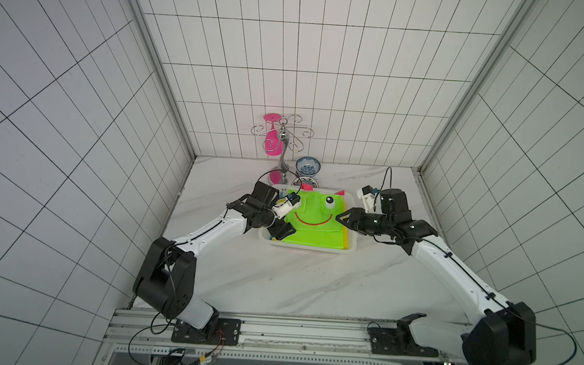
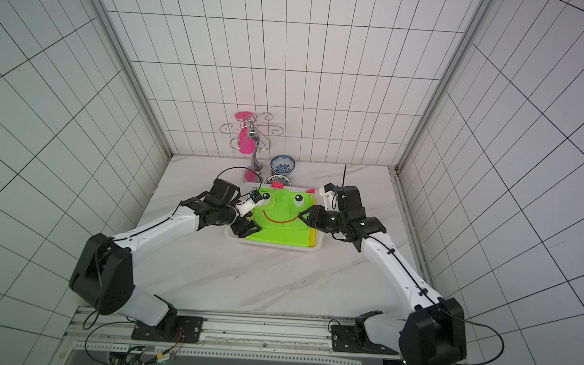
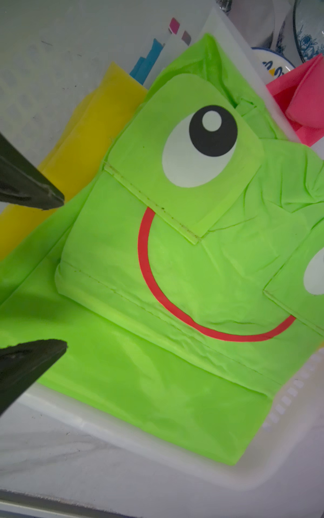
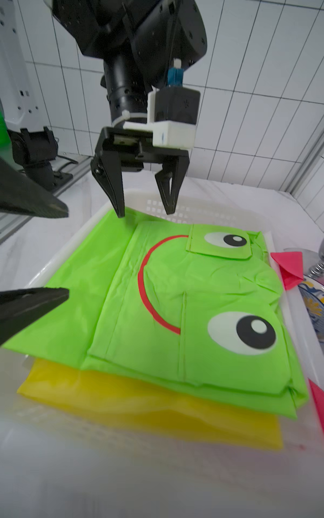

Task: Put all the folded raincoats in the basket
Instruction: Place the raincoat in the basket.

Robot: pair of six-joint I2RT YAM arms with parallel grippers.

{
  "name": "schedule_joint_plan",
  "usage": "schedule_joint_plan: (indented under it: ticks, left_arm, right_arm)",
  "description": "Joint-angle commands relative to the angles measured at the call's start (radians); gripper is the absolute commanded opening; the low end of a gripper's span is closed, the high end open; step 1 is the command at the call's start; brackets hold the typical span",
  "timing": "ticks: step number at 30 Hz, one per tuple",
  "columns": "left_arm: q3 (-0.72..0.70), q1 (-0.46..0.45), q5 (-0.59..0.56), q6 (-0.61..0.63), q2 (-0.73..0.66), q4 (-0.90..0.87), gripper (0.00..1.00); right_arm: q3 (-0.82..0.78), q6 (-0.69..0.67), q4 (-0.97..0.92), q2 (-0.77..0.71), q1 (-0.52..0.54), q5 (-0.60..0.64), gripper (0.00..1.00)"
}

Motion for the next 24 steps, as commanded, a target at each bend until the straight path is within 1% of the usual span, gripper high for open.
schedule_joint_plan:
  ticks: [1,3,4,6,10,13,16,20,22,24]
  left_arm:
    - [-0.005,0.004,-0.054,0.012,0.028,0.021,0.75]
    - [-0.032,0.004,-0.069,0.028,0.028,0.041,0.75]
    - [-0.049,0.005,-0.087,0.027,0.027,0.060,0.75]
    - [-0.073,0.005,-0.119,0.029,0.028,0.087,0.75]
    - [-0.097,0.005,-0.138,0.032,0.034,0.100,0.76]
    - [-0.112,0.003,-0.153,0.047,0.036,0.100,0.76]
    - [-0.118,-0.001,-0.106,0.050,0.013,0.060,0.77]
    - [-0.121,0.002,-0.097,0.073,-0.068,-0.011,0.80]
    - [-0.107,0.031,-0.063,0.065,-0.121,-0.053,0.81]
    - [-0.073,0.093,0.024,0.030,-0.175,-0.102,0.82]
  right_arm:
    - [-0.003,0.072,0.144,0.084,0.014,-0.181,0.41]
    - [0.012,0.054,0.141,0.139,0.014,-0.186,0.42]
    - [0.011,0.049,0.141,0.173,0.013,-0.180,0.44]
    - [0.008,0.033,0.138,0.231,0.008,-0.155,0.46]
    - [-0.025,0.020,0.131,0.336,-0.003,-0.036,0.45]
    - [-0.050,0.037,0.142,0.360,-0.002,0.007,0.45]
    - [-0.076,0.046,0.169,0.320,0.002,-0.003,0.46]
    - [-0.058,-0.019,0.059,0.197,-0.001,0.044,0.52]
    - [-0.047,-0.036,0.016,0.110,-0.001,0.079,0.57]
    - [-0.046,-0.052,-0.017,0.006,-0.002,0.146,0.60]
